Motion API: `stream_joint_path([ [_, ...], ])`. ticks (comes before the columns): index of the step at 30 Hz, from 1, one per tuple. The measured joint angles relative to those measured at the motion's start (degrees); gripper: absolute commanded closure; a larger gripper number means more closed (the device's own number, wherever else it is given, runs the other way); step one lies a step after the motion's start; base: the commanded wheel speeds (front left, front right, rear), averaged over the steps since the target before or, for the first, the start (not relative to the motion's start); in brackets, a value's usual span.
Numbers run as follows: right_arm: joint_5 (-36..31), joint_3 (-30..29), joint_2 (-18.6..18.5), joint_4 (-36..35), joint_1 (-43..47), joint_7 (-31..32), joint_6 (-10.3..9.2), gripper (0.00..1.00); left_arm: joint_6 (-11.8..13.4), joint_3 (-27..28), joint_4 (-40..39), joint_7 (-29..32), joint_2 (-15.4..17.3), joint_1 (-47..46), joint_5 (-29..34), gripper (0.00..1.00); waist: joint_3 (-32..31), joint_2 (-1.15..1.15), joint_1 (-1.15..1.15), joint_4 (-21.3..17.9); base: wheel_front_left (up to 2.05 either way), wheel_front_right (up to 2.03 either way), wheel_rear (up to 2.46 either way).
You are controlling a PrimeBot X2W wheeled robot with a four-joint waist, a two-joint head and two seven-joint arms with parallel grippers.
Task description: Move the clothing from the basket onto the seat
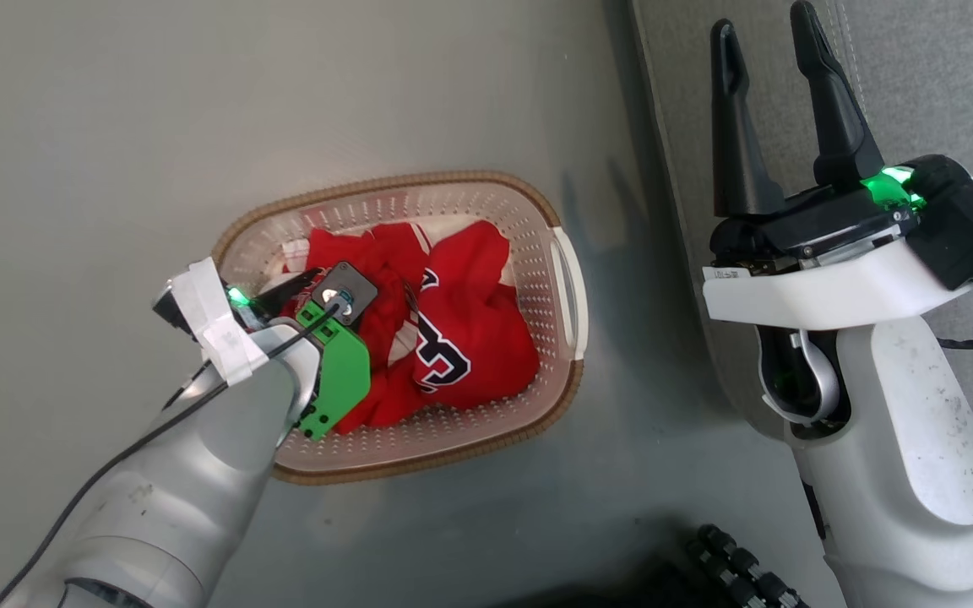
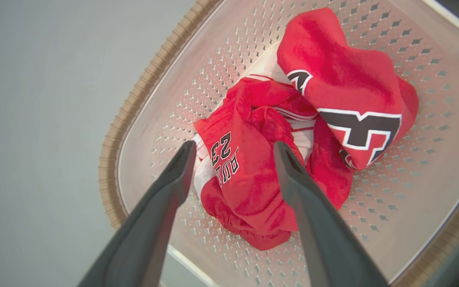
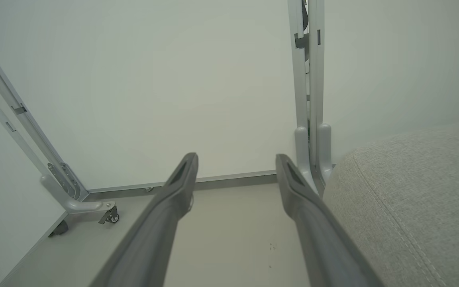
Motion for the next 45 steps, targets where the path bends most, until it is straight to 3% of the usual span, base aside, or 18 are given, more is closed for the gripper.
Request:
stream_joint_path([
  [16,4.3,2.4,0.0,-1.8,-0.6,0.0,0.0,0.0,0.0,-6.0,4.8,6.6,6.0,-6.4,3.2,0.0,13.3,0.0,-0.01,-8.4,0.0,0.0,0.0],
  [32,6.0,4.8,0.1,-1.9,-2.2,0.0,0.0,0.0,0.0,-11.9,5.8,21.5,8.8,-9.2,5.3,0.0,18.0,0.0,-0.01,-10.9,0.0,0.0,0.0],
  [33,6.0,4.9,0.1,-1.9,-2.4,0.0,0.0,0.0,0.0,-12.5,5.8,22.4,8.9,-9.3,5.4,0.16,18.2,0.0,-0.01,-11.1,0.0,0.0,0.0],
  [34,6.1,4.9,0.1,-1.9,-2.5,0.0,0.0,0.0,0.0,-12.5,5.8,22.5,9.1,-9.3,5.0,0.54,18.3,0.0,-0.01,-11.1,0.0,0.0,0.0],
  [35,6.2,4.9,0.1,-2.0,-2.7,0.0,0.0,0.0,0.0,-13.0,5.9,22.7,9.3,-9.5,4.9,1.0,18.4,0.0,-0.01,-11.2,0.0,0.0,0.0],
  [41,6.4,4.7,0.1,-2.1,-3.0,0.0,0.0,0.0,0.0,-14.7,5.9,21.4,10.1,-10.2,4.5,1.0,18.7,0.0,-0.01,-11.5,0.0,0.0,0.0],
  [45,5.8,4.0,0.1,-1.9,-3.0,0.0,0.0,0.0,0.0,-12.9,5.7,16.9,9.9,-10.2,1.7,1.0,17.8,0.0,-0.01,-11.0,0.0,0.0,0.0],
])
